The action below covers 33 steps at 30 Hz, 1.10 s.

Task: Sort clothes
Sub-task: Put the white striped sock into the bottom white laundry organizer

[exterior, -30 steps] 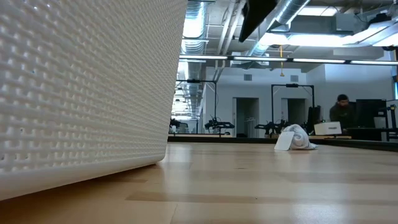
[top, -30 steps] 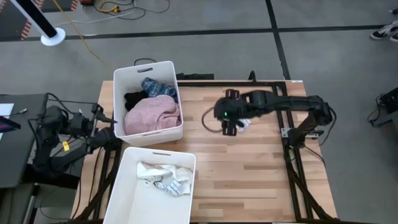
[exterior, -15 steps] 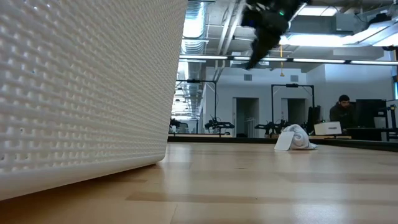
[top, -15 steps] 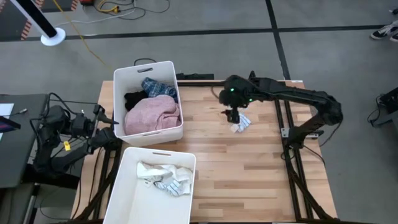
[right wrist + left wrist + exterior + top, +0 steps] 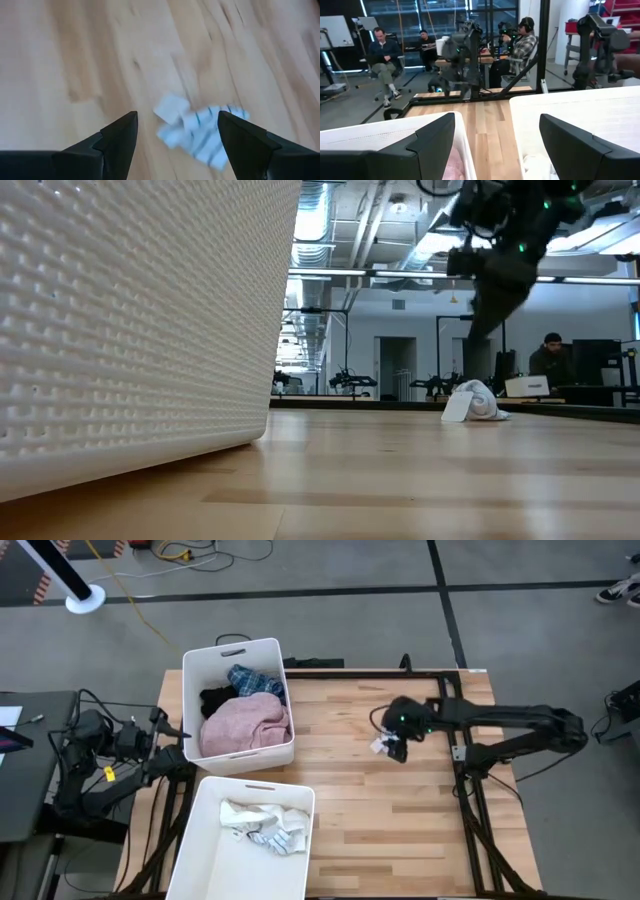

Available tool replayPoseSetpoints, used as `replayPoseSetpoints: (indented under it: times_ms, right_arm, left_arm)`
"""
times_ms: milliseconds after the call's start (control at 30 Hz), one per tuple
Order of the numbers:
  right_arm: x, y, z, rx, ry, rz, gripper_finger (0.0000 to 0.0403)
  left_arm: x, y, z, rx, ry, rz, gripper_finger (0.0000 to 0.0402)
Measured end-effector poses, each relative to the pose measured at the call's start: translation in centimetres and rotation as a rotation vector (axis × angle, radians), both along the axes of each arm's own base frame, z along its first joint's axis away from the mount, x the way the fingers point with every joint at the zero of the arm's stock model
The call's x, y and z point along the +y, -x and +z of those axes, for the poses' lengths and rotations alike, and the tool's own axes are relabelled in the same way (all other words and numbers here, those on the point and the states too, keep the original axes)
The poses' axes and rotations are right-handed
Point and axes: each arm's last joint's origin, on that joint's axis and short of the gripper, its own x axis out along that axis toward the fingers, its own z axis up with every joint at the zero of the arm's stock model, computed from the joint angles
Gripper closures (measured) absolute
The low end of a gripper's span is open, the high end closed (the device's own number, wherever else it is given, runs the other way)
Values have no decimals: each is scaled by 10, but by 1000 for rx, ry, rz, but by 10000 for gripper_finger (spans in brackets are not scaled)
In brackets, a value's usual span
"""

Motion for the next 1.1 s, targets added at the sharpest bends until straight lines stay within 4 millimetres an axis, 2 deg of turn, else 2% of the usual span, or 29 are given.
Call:
replayPoseSetpoints:
  times_ms: [200, 500, 800, 967, 1100]
  right_arm:
    - [3, 6, -33, 27, 33, -84, 113]
    - [-9, 17, -70, 90, 23, -194, 113]
    - [-11, 11, -90, 43, 20, -204, 117]
    - [-12, 0, -101, 41, 32, -177, 160]
    - [-10, -7, -111, 56, 42, -148, 247]
  left_arm:
    - [1, -1, 0, -4, -10, 22, 119]
    - [8, -10, -9, 13, 47, 20, 119]
    - [9, -12, -4, -47, 37, -1, 119]
    - [8, -12, -2, -66, 36, -22, 119]
    - [8, -12, -1, -68, 37, -21, 119]
